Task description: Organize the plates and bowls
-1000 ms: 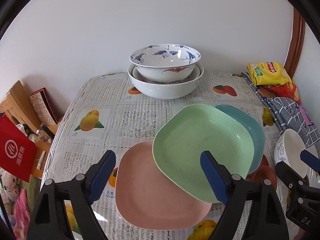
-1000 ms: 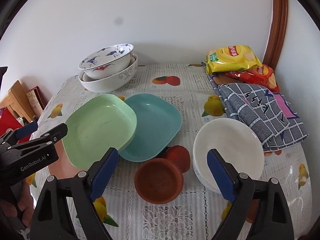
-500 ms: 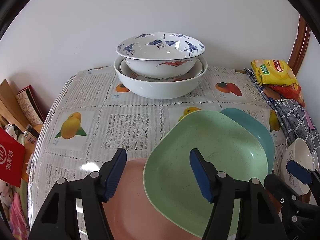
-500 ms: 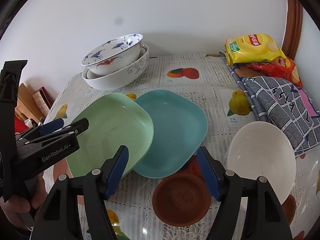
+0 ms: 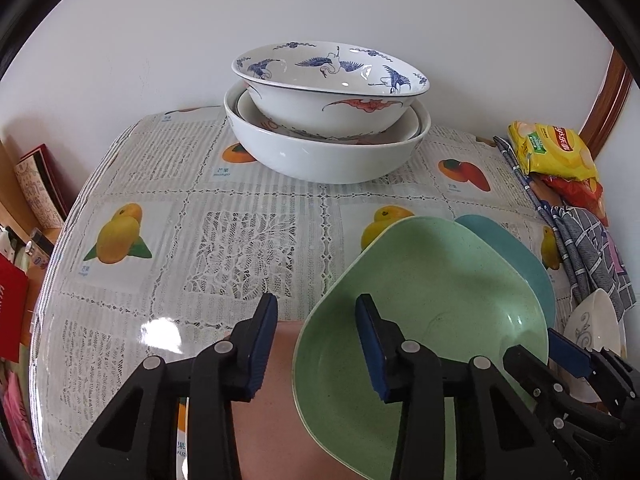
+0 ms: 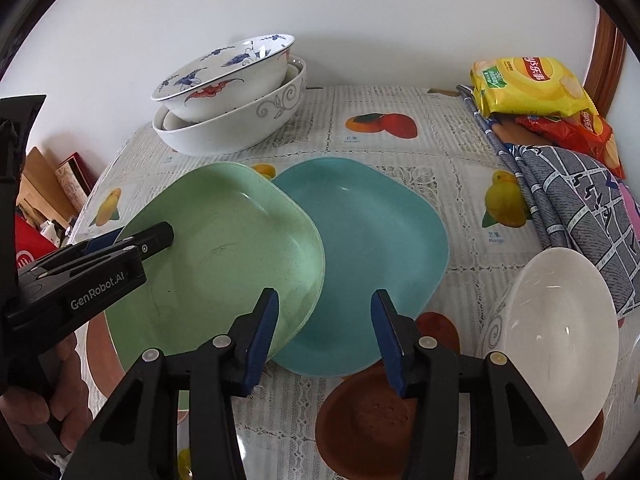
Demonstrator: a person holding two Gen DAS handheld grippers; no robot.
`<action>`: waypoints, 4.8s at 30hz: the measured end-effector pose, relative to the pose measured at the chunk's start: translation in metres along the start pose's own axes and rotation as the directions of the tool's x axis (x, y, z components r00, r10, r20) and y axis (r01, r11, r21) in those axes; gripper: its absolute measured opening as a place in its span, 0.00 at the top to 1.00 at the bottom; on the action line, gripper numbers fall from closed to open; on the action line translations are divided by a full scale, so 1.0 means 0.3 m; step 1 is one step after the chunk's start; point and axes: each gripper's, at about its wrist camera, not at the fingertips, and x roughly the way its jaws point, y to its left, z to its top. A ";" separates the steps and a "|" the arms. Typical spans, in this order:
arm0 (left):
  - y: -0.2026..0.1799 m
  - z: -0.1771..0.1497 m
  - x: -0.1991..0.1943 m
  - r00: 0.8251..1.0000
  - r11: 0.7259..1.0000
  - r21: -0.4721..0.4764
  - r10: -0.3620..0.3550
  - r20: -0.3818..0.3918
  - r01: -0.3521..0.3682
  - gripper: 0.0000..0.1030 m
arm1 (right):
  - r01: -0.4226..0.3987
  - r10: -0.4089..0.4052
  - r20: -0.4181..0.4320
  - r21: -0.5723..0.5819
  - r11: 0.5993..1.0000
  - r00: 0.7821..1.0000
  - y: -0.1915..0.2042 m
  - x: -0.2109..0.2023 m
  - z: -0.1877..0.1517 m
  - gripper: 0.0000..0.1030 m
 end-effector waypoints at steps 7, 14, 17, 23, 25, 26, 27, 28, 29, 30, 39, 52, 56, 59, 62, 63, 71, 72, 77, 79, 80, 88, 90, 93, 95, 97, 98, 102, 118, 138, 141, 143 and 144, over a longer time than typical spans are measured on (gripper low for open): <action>-0.016 -0.016 -0.020 0.999 0.999 0.013 -0.036 0.010 0.036 0.81 | 0.004 -0.004 -0.001 -0.013 1.000 1.000 0.019 0.005 0.003 0.83; -0.008 -0.033 -0.069 0.998 0.998 -0.004 -0.058 0.024 0.058 0.85 | -0.022 0.022 0.013 0.033 0.999 1.000 -0.006 -0.025 -0.007 0.85; -0.008 -0.038 -0.099 0.998 0.998 -0.007 -0.056 0.038 0.056 0.85 | -0.025 0.024 0.031 0.032 0.999 0.999 0.001 -0.054 -0.010 0.85; -0.002 -0.049 -0.176 0.995 0.997 -0.022 -0.069 0.069 0.070 0.85 | -0.028 0.026 0.073 0.021 0.999 0.997 0.015 -0.136 -0.019 0.85; -0.003 -0.054 -0.202 0.994 0.997 -0.026 -0.074 0.081 0.076 0.85 | -0.026 0.024 0.088 0.021 0.999 0.996 0.016 -0.166 -0.024 0.85; -0.005 -0.057 -0.216 0.993 0.997 -0.027 -0.075 0.088 0.078 0.85 | -0.025 0.023 0.095 0.020 0.999 0.995 0.017 -0.182 -0.027 0.85; -0.007 -0.059 -0.229 0.993 0.996 -0.026 -0.077 0.093 0.080 0.85 | -0.024 0.021 0.102 0.020 1.000 0.995 0.017 -0.197 -0.032 0.85; -0.009 -0.064 -0.241 0.992 0.996 -0.025 -0.079 0.097 0.082 0.85 | -0.022 0.019 0.108 0.022 1.000 0.994 0.018 -0.211 -0.037 0.85; -0.012 -0.068 -0.253 0.992 0.996 -0.023 -0.080 0.100 0.083 0.85 | -0.020 0.018 0.114 0.023 1.000 0.993 0.016 -0.225 -0.041 0.85; -0.016 -0.072 -0.265 0.991 0.996 -0.021 -0.081 0.102 0.084 0.85 | -0.020 0.017 0.120 0.024 1.000 0.993 0.015 -0.239 -0.046 0.85; -0.030 -0.114 -0.363 0.987 0.995 -0.019 -0.091 0.136 0.095 0.85 | -0.011 0.006 0.168 0.027 1.000 0.986 0.016 -0.345 -0.081 0.85; -0.040 -0.154 -0.444 0.982 0.995 -0.017 -0.092 0.163 0.096 0.85 | -0.003 -0.005 0.203 0.036 0.999 0.979 0.029 -0.424 -0.134 0.85; -0.038 -0.166 -0.455 0.982 0.995 -0.018 -0.089 0.163 0.094 0.86 | -0.006 -0.002 0.206 0.040 0.999 0.979 0.030 -0.432 -0.141 0.85; -0.030 -0.175 -0.463 0.982 0.995 -0.022 -0.088 0.166 0.093 0.85 | -0.006 -0.002 0.212 0.035 0.999 0.977 0.038 -0.438 -0.146 0.85; -0.023 -0.180 -0.472 0.982 0.996 -0.027 -0.084 0.169 0.090 0.85 | -0.006 -0.001 0.214 0.035 0.999 0.977 0.047 -0.440 -0.150 0.85; -0.021 -0.181 -0.474 0.982 0.996 -0.027 -0.083 0.170 0.089 0.85 | -0.006 -0.001 0.215 0.033 0.999 0.977 0.051 -0.441 -0.150 0.85; 0.006 -0.192 -0.488 0.982 0.996 -0.039 -0.077 0.174 0.085 0.86 | -0.009 0.004 0.219 0.025 1.000 0.976 0.083 -0.445 -0.156 0.85; 0.009 -0.192 -0.488 0.982 0.996 -0.042 -0.076 0.174 0.084 0.85 | -0.010 0.005 0.219 0.022 1.000 0.976 0.088 -0.445 -0.157 0.85; 0.028 -0.198 -0.488 0.982 0.995 -0.052 -0.073 0.174 0.083 0.85 | -0.012 0.008 0.217 0.013 1.000 0.976 0.105 -0.438 -0.159 0.85; 0.035 -0.202 -0.487 0.982 0.995 -0.056 -0.071 0.172 0.081 0.85 | -0.013 0.010 0.215 0.013 1.000 0.977 0.110 -0.433 -0.160 0.85; 0.037 -0.204 -0.486 0.983 0.995 -0.057 -0.069 0.171 0.080 0.85 | -0.012 0.010 0.213 0.012 1.000 0.977 0.113 -0.431 -0.162 0.85; 0.061 -0.214 -0.476 0.984 0.995 -0.071 -0.065 0.165 0.077 0.85 | -0.011 0.011 0.207 0.001 1.000 0.978 0.133 -0.417 -0.163 0.85; 0.068 -0.214 -0.474 0.984 0.994 -0.075 -0.065 0.164 0.078 0.85 | -0.010 0.011 0.205 -0.004 1.000 0.979 0.139 -0.413 -0.164 0.85; 0.072 -0.215 -0.471 0.985 0.994 -0.079 -0.062 0.161 0.075 0.85 | -0.010 0.011 0.202 -0.008 1.000 0.979 0.145 -0.407 -0.163 0.85; 0.074 -0.216 -0.467 0.985 0.994 -0.082 -0.061 0.159 0.074 0.85 | -0.009 0.011 0.200 -0.009 1.000 0.980 0.147 -0.405 -0.164 0.85; 0.076 -0.218 -0.465 0.986 0.994 -0.085 -0.061 0.157 0.075 0.86 | -0.007 0.009 0.200 -0.011 1.000 0.980 0.150 -0.404 -0.163 0.85; 0.078 -0.219 -0.464 0.986 0.993 -0.087 -0.061 0.156 0.075 0.85 | -0.006 0.008 0.200 -0.012 1.000 0.980 0.152 -0.404 -0.164 0.85; 0.088 -0.222 -0.463 0.986 0.993 -0.094 -0.060 0.156 0.075 0.85 | -0.005 0.008 0.197 -0.018 1.000 0.980 0.160 -0.400 -0.165 0.85; 0.093 -0.227 -0.470 0.986 0.993 -0.098 -0.053 0.159 0.069 0.86 | -0.008 0.012 0.194 -0.019 1.000 0.981 0.165 -0.391 -0.173 0.85; 0.074 -0.229 -0.472 0.986 0.993 -0.091 -0.054 0.157 0.069 0.85 | -0.013 0.013 0.189 0.002 1.000 0.982 0.139 -0.384 -0.179 0.85; 0.075 -0.229 -0.472 0.986 0.993 -0.095 -0.054 0.155 0.070 0.86 | -0.016 0.015 0.187 0.002 1.000 0.982 0.137 -0.382 -0.179 0.85; 0.076 -0.231 -0.471 0.986 0.993 -0.096 -0.056 0.154 0.071 0.86 | -0.018 0.017 0.186 0.002 1.000 0.982 0.136 -0.381 -0.179 0.85; 0.077 -0.232 -0.470 0.987 0.993 -0.096 -0.056 0.154 0.072 0.86 | -0.019 0.018 0.185 0.003 1.000 0.982 0.135 -0.379 -0.177 0.85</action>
